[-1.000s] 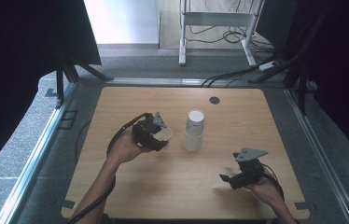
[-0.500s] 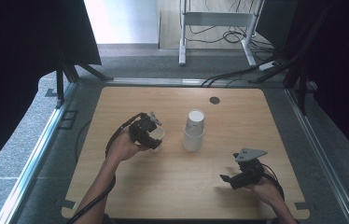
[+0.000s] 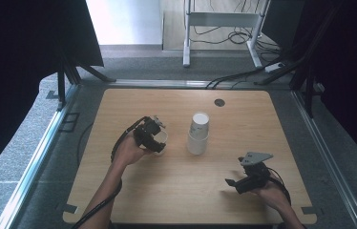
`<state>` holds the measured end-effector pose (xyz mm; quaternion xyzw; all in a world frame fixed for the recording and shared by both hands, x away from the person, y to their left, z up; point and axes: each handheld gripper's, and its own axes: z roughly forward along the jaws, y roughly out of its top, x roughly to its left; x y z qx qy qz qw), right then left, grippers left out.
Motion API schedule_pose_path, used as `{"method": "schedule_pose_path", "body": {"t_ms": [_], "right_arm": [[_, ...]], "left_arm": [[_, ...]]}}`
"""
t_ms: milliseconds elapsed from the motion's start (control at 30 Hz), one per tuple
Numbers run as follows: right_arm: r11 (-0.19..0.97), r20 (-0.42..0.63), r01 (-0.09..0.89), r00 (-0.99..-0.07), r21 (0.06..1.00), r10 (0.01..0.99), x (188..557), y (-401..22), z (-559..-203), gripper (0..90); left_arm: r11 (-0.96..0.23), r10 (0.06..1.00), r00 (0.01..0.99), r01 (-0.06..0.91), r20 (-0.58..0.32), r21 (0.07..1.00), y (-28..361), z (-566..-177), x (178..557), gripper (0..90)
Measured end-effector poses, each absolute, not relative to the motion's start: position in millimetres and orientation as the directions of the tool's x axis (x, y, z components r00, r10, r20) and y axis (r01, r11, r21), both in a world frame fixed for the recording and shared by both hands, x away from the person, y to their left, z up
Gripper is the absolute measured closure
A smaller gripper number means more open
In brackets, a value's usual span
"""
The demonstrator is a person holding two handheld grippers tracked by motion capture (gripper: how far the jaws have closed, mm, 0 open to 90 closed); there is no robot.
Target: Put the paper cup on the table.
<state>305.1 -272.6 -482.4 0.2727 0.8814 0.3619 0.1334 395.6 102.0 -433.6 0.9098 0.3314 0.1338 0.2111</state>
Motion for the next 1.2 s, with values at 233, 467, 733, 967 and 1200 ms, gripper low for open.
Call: {"method": "schedule_pose_path", "body": {"t_ms": [233, 467, 733, 967, 1200], "right_arm": [[0.598, -0.038, 0.380, -0.822, 0.706, 0.568, 304.8, -271.9, -482.9, 2.9], [0.597, -0.038, 0.380, -0.822, 0.706, 0.568, 305.0, -272.2, -483.1, 3.1], [0.596, -0.035, 0.384, -0.821, 0.705, 0.570, 305.1, -272.3, -483.4, 3.0], [0.597, -0.033, 0.384, -0.822, 0.705, 0.568, 305.1, -271.8, -483.5, 3.0], [0.597, -0.035, 0.383, -0.822, 0.705, 0.568, 305.1, -271.6, -483.4, 3.0]], "left_arm": [[-0.682, 0.670, 0.736, 0.562, 0.093, 0.468, 100.1, -440.4, 397.9, 29.4], [-0.667, 0.682, 0.728, 0.578, 0.074, 0.470, 100.4, -441.7, 400.1, 25.7], [-0.615, 0.706, 0.708, 0.606, 0.011, 0.505, 104.8, -442.5, 401.5, 9.7], [-0.586, 0.708, 0.706, 0.600, -0.017, 0.544, 107.4, -436.9, 398.3, 1.2], [-0.570, 0.707, 0.708, 0.582, -0.016, 0.580, 106.2, -429.4, 393.9, 0.0]]}}
